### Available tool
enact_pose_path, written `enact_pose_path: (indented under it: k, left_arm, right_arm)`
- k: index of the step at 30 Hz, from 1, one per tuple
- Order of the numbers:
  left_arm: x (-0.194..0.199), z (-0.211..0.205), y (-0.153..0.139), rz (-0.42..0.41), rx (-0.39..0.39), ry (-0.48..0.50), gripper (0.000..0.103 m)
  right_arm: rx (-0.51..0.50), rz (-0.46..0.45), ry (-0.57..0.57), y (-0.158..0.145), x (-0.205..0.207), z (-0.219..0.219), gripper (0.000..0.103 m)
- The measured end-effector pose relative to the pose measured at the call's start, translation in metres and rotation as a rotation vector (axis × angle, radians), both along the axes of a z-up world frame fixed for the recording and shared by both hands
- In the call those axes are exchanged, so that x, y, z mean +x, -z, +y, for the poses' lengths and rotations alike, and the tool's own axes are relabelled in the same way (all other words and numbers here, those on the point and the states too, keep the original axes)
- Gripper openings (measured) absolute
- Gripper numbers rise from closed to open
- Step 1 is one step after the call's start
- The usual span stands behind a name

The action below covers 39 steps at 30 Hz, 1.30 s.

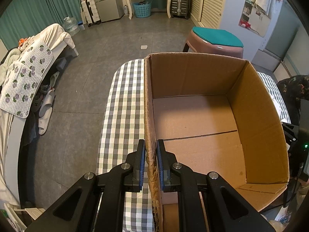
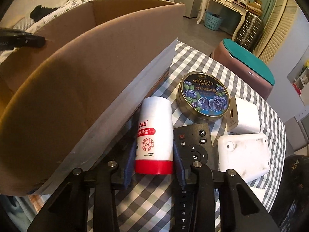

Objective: Organize rigid objects
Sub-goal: 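Grasp the white bottle with red cap with the right gripper, then carry the bottle over the box and release it inside with the right gripper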

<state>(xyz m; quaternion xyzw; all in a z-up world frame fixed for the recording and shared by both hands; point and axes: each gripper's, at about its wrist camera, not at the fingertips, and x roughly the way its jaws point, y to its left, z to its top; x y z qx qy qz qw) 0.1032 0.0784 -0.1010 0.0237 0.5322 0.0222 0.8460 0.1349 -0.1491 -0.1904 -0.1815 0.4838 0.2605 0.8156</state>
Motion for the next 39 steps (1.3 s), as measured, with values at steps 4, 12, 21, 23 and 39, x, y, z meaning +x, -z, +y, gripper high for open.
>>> enact_pose_path:
  k: [4,12,21,23,39]
  left_arm:
    - [0.0,-0.003,0.0,0.003,0.017,0.009,0.011]
    - [0.0,-0.009,0.0,-0.001,0.014,0.011,0.011]
    - [0.0,-0.006,-0.001,-0.002,-0.013,0.014,0.011]
    - [0.0,-0.005,-0.001,-0.003,-0.017,0.012,0.011]
    - [0.001,-0.002,-0.002,-0.003,-0.051,0.022,0.011]
  right_arm:
    - [0.009,-0.009,0.018,-0.012,-0.006,-0.008,0.036]
    - [0.039,-0.097,0.083,-0.054,-0.018,-0.028,0.036]
    - [0.086,-0.264,0.115,-0.138,-0.021,-0.03,0.036]
    - [0.106,-0.298,0.109,-0.156,-0.019,-0.027,0.036]
    - [0.164,-0.18,-0.047,-0.125,0.019,0.104,0.036]
